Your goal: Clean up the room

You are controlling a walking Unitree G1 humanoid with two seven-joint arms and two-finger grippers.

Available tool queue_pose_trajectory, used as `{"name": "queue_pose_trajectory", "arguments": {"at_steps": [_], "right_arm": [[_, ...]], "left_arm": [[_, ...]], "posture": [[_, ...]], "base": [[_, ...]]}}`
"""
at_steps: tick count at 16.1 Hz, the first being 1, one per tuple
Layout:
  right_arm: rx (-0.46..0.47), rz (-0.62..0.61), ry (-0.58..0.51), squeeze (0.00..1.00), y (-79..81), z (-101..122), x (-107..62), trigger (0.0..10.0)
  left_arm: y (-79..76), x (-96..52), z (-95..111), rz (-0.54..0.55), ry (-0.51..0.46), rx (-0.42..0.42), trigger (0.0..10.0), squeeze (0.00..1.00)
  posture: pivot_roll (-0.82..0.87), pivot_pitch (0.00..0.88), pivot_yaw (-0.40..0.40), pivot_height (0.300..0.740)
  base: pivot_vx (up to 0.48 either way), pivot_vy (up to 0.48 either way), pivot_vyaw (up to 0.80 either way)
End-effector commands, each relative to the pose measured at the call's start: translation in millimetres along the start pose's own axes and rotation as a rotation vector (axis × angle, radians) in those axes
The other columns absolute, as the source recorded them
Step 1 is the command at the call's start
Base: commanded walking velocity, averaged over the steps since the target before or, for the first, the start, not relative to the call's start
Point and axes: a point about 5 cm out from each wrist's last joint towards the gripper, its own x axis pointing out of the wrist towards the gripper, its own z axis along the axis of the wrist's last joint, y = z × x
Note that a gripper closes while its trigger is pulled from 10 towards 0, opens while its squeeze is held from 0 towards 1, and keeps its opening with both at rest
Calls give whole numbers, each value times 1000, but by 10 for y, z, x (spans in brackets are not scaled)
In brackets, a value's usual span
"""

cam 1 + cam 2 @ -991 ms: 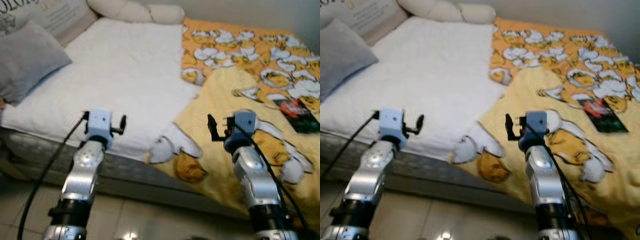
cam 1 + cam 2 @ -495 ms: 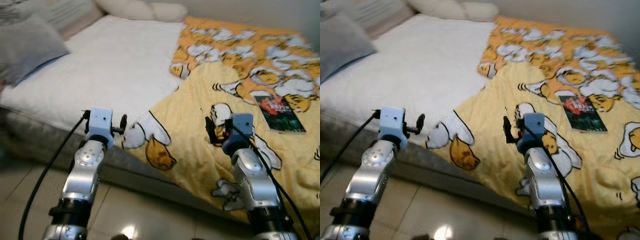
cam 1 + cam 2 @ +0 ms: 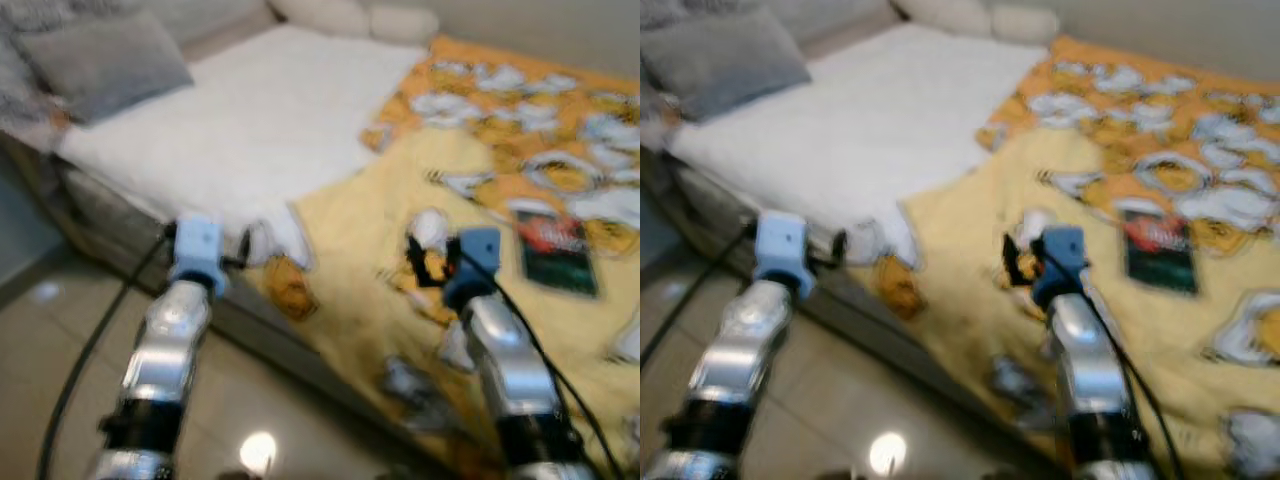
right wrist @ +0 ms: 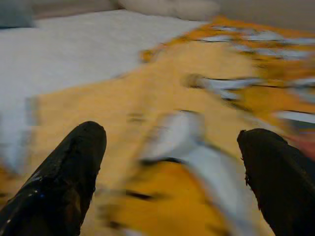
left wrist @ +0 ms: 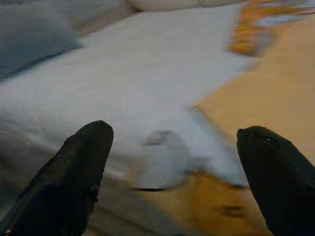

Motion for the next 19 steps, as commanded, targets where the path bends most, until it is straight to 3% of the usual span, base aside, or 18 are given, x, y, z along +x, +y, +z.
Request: {"name": "queue_pose_trajectory", "arguments": {"at_steps": [1, 6, 13, 19], "right_arm": [[9, -4, -12, 1000, 12, 38, 16, 10000], [2, 31, -14, 1000, 54, 36, 19, 10000], [36, 69, 22, 1000, 124, -19, 11, 10000], [42, 73, 36, 1000, 117, -45, 8, 10000]], "left_arm": [[58, 16, 44, 10, -10, 16, 10000, 1000], [60, 15, 40, 6, -10, 21, 10000, 1000], [46, 9, 22, -14, -4, 25, 10000, 1000], [-24, -15, -18, -87, 4, 16, 10000, 949]], "posture": [[-70, 0, -2, 740], [-69, 0, -1, 740], [-66, 0, 0, 740], [-66, 0, 0, 740]], "base": [[0, -480, 0], [0, -480, 0], [0, -468, 680], [0, 0, 0]]}}
